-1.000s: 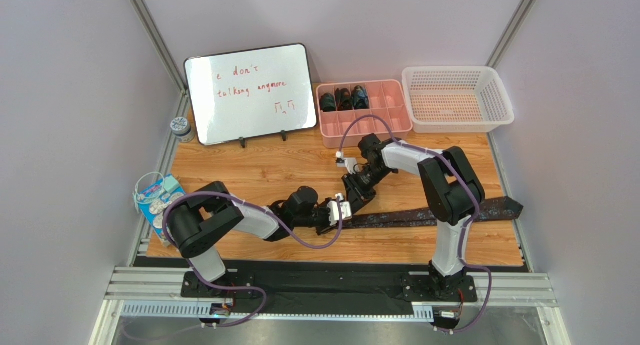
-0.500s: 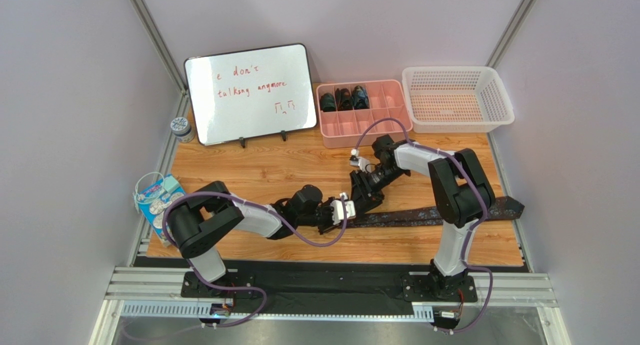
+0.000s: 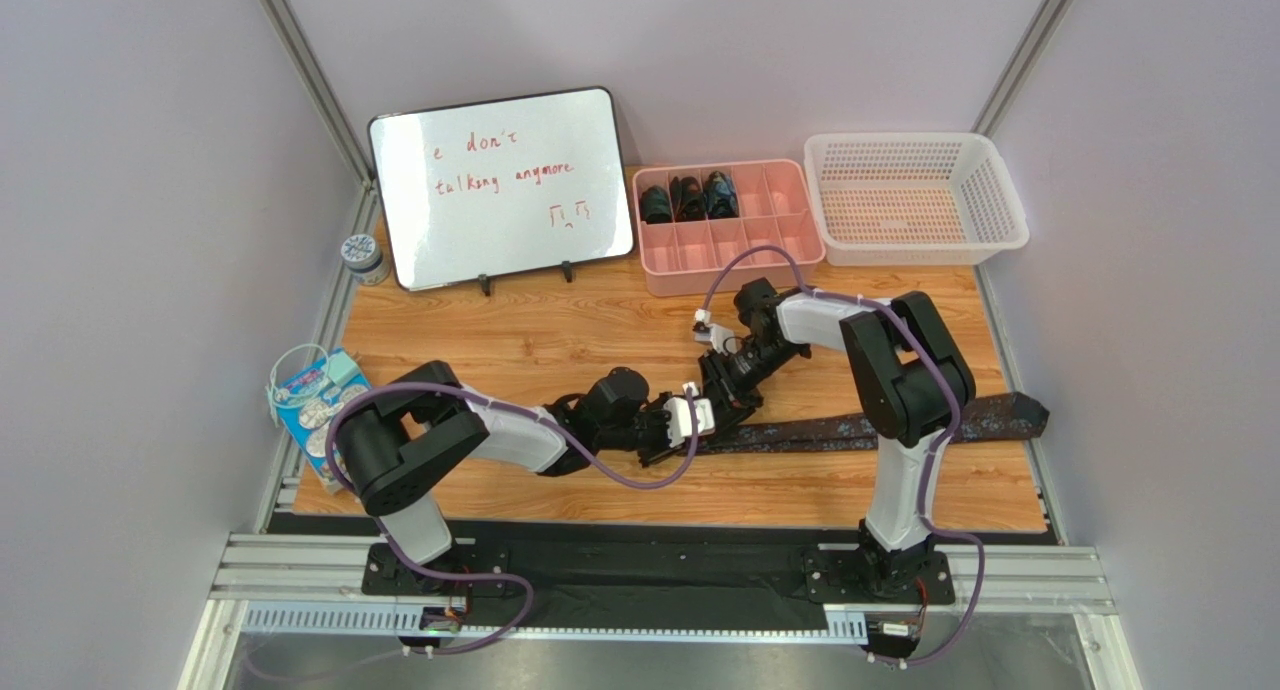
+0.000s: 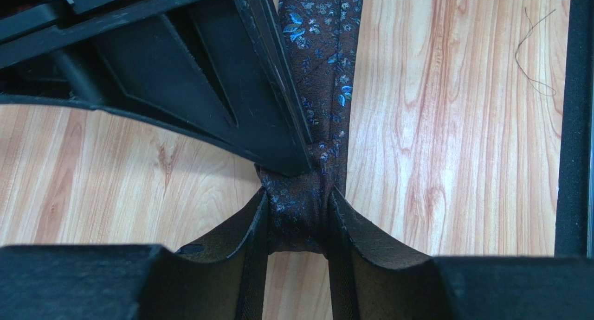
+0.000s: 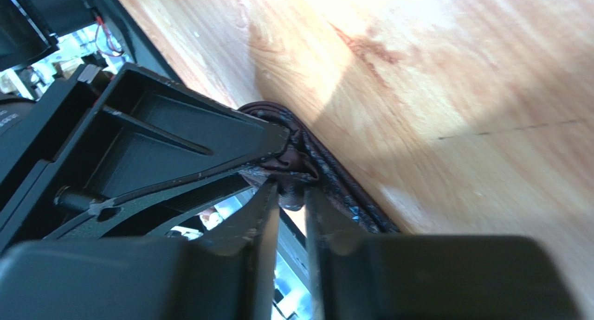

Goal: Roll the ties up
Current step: Roll the tie at the center of the board.

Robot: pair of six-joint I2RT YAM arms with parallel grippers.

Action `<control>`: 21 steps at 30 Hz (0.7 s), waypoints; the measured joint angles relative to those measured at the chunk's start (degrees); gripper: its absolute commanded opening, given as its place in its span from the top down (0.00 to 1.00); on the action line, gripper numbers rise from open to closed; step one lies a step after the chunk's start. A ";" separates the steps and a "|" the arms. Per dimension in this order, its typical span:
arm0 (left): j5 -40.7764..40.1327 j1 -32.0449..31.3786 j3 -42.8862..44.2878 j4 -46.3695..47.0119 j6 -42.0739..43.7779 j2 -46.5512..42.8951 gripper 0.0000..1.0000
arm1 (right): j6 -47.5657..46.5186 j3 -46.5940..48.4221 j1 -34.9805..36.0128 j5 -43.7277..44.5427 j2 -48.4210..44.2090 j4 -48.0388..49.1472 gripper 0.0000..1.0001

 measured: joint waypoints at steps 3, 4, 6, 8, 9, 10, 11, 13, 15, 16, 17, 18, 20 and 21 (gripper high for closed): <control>-0.26 -0.07 0.00 0.00 -0.33 0.00 0.72 | 0.26 0.00 -0.02 0.94 0.00 0.00 1.00; -0.39 -0.09 0.00 0.00 -0.52 0.02 0.71 | 0.31 0.00 0.00 1.14 0.00 0.02 1.00; -0.63 -0.09 0.00 0.00 -0.81 0.02 0.54 | 0.61 0.02 0.00 1.51 0.00 0.02 1.00; -1.05 -0.13 0.00 0.00 -1.27 0.00 0.35 | 0.66 0.02 0.00 2.12 0.00 0.02 1.00; -1.44 -0.13 0.02 -0.31 -1.66 0.00 0.28 | 0.66 0.02 0.00 2.56 0.00 0.02 1.00; -2.12 -0.11 -0.09 -0.26 -2.51 -0.20 0.24 | 0.68 0.02 0.07 3.28 0.00 -0.11 1.00; -2.45 0.04 -0.26 -0.50 -2.84 -0.57 0.19 | 0.85 0.02 0.09 3.65 0.00 -0.20 1.00; -2.84 0.66 -1.79 -0.33 -4.42 -1.77 0.16 | 1.62 0.02 0.09 4.33 0.00 -0.22 1.00; -2.91 1.07 -3.67 0.22 -5.60 -3.15 0.14 | 2.29 0.02 0.13 4.81 0.00 -0.28 1.00; -2.86 1.25 -4.63 1.05 -6.16 -3.58 0.14 | 2.67 0.04 0.22 5.11 0.00 -0.33 1.00; -2.84 1.38 -5.11 1.62 -6.82 -3.67 0.14 | 3.08 0.07 0.22 5.42 0.00 -0.39 1.00; -2.80 1.49 -5.31 2.16 -7.39 -3.63 0.14 | 3.45 0.17 0.22 5.75 0.00 -0.55 1.00; -2.49 1.66 -5.53 3.61 -8.41 -2.95 0.14 | 4.02 0.42 0.26 6.38 0.02 -0.87 1.00; -2.25 1.73 -5.70 4.83 -8.90 -2.45 0.14 | 4.33 0.48 0.31 6.71 0.04 -0.98 1.00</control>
